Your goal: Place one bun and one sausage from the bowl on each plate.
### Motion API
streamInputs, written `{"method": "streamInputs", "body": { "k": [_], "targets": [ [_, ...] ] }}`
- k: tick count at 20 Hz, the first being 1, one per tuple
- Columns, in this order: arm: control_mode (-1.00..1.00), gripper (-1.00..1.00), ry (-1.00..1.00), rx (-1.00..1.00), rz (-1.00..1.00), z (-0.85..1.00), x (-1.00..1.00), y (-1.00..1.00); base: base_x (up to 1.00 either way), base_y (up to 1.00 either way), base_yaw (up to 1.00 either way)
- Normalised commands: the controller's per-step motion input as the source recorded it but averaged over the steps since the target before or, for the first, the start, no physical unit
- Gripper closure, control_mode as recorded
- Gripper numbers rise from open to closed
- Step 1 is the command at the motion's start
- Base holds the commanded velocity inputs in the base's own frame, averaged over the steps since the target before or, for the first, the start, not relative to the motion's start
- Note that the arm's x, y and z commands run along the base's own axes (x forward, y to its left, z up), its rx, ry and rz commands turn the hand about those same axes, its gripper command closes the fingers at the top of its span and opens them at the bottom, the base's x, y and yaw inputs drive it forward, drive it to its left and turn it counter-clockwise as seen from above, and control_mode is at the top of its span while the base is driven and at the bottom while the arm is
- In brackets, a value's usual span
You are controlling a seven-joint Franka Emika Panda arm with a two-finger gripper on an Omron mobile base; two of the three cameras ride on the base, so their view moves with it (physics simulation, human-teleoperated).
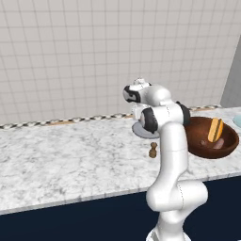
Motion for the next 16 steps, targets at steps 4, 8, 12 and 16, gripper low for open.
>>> {"method": "streamInputs", "body": {
  "k": [4,8,12,16],
  "targets": [
    [-1.00,1.00,-0.01,0.00,0.00,-0.10,-0.11,0.06,0.00,0.00,0.00],
    [-1.00,-1.00,0.00,0.00,0.00,-0.03,0.00,0.03,0.00,0.00,0.00],
    [-1.00,-1.00,0.00,0.00,0.00,0.00,-0.16,0.00,0.00,0.00,0.00],
    [-1.00,-1.00,-0.01,0.00,0.00,0.00,-0.21,0.00,0.00,0.00,0.00]
  ]
}}
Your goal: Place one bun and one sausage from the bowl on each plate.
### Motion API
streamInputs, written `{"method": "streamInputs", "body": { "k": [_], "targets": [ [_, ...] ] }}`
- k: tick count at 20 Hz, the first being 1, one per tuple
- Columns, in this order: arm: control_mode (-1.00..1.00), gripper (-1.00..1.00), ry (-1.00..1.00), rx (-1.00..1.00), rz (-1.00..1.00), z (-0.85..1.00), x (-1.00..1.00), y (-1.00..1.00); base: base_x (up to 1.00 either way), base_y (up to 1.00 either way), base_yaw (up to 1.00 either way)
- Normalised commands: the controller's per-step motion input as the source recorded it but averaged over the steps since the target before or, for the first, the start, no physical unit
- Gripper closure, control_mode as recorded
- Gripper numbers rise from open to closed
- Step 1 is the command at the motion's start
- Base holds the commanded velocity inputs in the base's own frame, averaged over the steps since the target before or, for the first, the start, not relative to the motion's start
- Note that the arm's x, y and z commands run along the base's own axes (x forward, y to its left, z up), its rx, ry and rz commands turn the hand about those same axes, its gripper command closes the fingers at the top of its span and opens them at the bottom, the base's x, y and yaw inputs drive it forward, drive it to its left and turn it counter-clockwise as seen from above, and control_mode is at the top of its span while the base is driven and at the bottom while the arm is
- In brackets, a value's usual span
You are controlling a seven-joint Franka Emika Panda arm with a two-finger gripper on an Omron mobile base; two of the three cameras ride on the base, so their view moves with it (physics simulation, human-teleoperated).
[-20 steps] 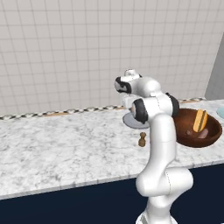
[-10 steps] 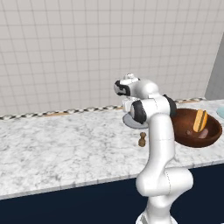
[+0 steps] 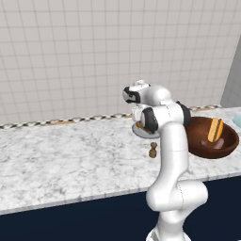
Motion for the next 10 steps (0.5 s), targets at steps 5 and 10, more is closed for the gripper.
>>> {"method": "streamInputs", "body": {
  "k": [5,10],
  "targets": [
    [-1.00,-1.00,-0.08,0.00,0.00,0.03,-0.06,-0.01,0.00,0.00,0.00],
    [-1.00,-1.00,-0.63,0.04,0.00,0.16,-0.82,-0.02,0.00,0.00,0.00]
  ]
}}
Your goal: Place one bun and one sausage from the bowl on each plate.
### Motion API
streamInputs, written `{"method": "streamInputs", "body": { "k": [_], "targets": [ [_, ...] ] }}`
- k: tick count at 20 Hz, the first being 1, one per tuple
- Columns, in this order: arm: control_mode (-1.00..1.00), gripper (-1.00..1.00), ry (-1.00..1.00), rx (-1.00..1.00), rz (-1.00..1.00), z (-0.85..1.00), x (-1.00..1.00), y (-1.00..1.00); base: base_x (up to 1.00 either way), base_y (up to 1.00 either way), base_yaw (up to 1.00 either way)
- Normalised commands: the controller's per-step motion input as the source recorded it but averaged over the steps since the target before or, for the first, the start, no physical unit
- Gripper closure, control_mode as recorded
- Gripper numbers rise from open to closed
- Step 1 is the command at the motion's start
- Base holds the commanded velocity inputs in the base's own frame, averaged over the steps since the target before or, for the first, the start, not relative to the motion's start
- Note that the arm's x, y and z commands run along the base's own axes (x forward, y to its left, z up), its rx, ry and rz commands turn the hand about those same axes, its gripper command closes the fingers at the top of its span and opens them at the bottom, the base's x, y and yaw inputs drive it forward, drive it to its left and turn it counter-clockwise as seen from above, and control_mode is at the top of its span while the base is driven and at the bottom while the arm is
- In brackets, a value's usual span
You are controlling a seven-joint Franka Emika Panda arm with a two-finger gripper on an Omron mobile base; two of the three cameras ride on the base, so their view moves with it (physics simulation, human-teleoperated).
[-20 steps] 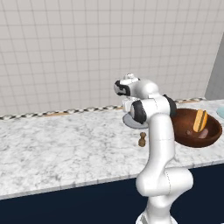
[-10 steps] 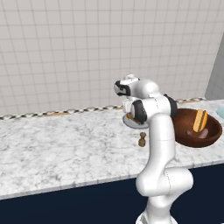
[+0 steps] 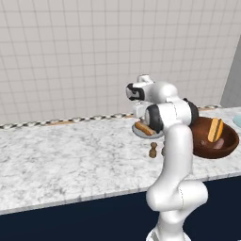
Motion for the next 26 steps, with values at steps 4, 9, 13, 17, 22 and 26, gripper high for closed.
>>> {"method": "streamInputs", "body": {
  "k": [4,9,13,17,22,26],
  "targets": [
    [-1.00,-1.00,-0.53,0.06,0.00,0.13,-0.95,-0.04,0.00,0.00,0.00],
    [-1.00,-1.00,-0.03,0.13,-0.05,0.96,-0.51,-0.31,0.00,0.00,0.00],
    [-1.00,-1.00,0.13,0.08,-0.29,0.87,-0.36,-0.61,0.00,0.00,0.00],
    [-1.00,-1.00,0.14,0.10,-0.37,0.18,-0.30,-0.98,0.00,0.00,0.00],
    [-1.00,-1.00,0.15,0.24,-0.42,0.05,-0.41,-1.00,0.00,0.00,0.00],
    [-1.00,-1.00,0.02,0.18,-0.39,-0.11,-0.47,-0.95,0.00,0.00,0.00]
  ]
}}
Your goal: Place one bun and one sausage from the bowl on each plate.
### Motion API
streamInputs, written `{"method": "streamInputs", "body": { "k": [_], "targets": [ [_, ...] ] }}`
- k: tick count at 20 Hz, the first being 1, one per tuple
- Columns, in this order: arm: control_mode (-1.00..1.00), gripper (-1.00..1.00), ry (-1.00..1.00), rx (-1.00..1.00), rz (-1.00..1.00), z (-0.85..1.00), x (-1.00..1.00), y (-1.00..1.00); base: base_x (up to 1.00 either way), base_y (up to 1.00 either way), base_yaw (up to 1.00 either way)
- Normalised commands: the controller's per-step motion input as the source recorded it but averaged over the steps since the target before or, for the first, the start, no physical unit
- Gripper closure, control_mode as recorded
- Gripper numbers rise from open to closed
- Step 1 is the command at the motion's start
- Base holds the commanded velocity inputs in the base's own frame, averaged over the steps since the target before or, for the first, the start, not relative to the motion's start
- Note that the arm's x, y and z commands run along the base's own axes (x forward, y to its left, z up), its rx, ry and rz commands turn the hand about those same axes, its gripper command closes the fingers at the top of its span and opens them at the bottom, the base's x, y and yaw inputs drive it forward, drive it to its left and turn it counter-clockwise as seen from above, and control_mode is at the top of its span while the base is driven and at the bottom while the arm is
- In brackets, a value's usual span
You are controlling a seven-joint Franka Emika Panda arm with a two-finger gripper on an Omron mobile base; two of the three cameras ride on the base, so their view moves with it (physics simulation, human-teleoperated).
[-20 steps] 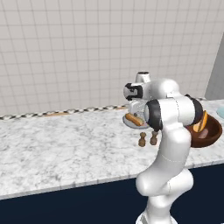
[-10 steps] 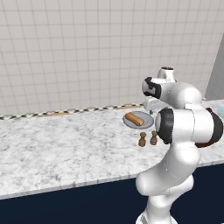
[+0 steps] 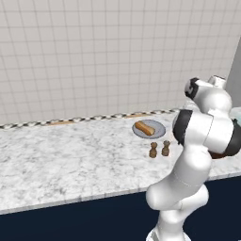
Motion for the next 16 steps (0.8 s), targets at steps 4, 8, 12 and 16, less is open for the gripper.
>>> {"method": "streamInputs", "body": {
  "k": [4,8,12,16],
  "targets": [
    [-1.00,-1.00,0.07,0.01,-0.29,-0.18,-0.01,-0.76,0.00,0.00,0.00],
    [-1.00,-1.00,0.16,-0.06,-0.13,-0.62,0.13,-0.13,0.00,0.00,0.00],
    [-1.00,-1.00,0.18,0.00,-0.08,-0.42,0.00,-0.01,0.00,0.00,0.00],
    [-1.00,-1.00,0.16,0.00,-0.04,-0.31,-0.05,-0.05,0.00,0.00,0.00]
  ]
}}
